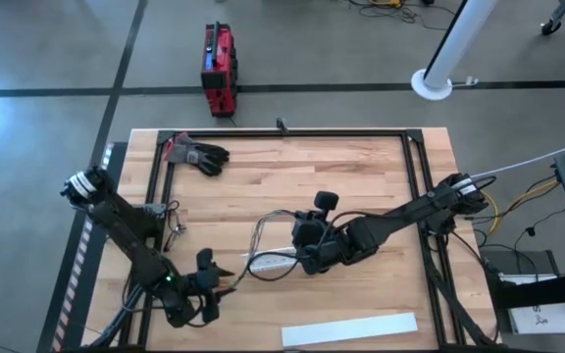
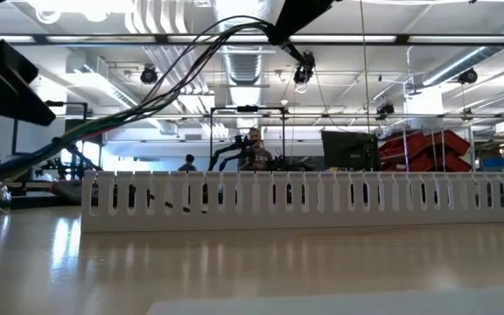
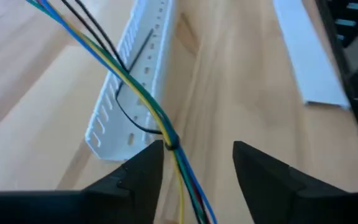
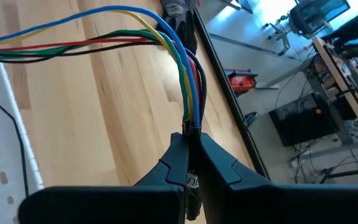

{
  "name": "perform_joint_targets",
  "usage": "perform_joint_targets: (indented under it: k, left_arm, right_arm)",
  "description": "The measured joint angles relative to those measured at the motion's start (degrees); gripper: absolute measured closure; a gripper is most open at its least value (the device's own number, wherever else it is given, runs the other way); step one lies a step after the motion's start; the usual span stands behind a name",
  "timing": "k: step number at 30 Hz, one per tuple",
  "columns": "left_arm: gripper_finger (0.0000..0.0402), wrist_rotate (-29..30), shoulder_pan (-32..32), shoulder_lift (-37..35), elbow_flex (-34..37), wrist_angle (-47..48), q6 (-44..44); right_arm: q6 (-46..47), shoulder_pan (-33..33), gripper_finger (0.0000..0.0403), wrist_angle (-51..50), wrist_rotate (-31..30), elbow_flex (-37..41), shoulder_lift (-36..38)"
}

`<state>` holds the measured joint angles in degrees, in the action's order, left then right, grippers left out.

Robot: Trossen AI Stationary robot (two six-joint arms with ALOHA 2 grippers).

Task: Ziptie cables
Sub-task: Put the zip tied cable wires into the white cable duct

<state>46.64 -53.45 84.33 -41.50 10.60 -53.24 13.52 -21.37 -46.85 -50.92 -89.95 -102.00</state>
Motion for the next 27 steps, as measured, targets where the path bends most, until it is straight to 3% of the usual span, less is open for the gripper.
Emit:
perform_joint_targets:
  k: [8, 15, 21, 27]
  left_arm:
    - [0.0175, -1.44, 2.29, 7.05, 0.00, -5.27, 2.51]
    - [0.0189, -3.96, 4.50, 7.50, 0.00, -0.75, -0.31]
    - [0.0244, -4.59, 6.65, 7.43, -0.01, 3.96, -0.58]
    - [0.0364, -5.67, 7.60, 7.43, 0.00, 8.26, -1.48]
  right_arm:
    - [-0.66, 0.02, 0.0400, -0.56, 0.34, -0.55, 0.35]
    - [-0.66, 0.02, 0.0400, -0.85, 3.28, -0.59, 0.37]
    - [-0.66, -0.37, 0.0400, -1.04, 3.43, -0.60, 0.37]
    - [-2.55, -1.67, 0.0400, -3.25, 7.02, -0.64, 0.37]
